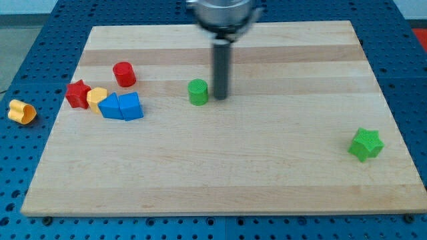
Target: Push the green star towards the bottom center of the board
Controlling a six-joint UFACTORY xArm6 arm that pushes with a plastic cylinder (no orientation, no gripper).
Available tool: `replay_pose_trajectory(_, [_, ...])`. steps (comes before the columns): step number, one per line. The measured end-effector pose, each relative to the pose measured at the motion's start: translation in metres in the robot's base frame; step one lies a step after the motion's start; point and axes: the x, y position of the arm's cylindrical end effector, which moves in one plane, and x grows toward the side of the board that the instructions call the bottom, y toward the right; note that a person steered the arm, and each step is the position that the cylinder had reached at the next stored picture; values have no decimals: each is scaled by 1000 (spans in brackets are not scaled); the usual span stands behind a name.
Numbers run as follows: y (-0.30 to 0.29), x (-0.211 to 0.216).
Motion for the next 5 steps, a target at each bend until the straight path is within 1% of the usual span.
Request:
replay_pose_trajectory(1, [-97,-6])
replay_pose_trajectory(2, [1,-10])
replay_pose_trajectory(3, [40,-34])
replay_pose_trajectory(4, [-83,-27])
replay_pose_trajectory(5, [-48,-21])
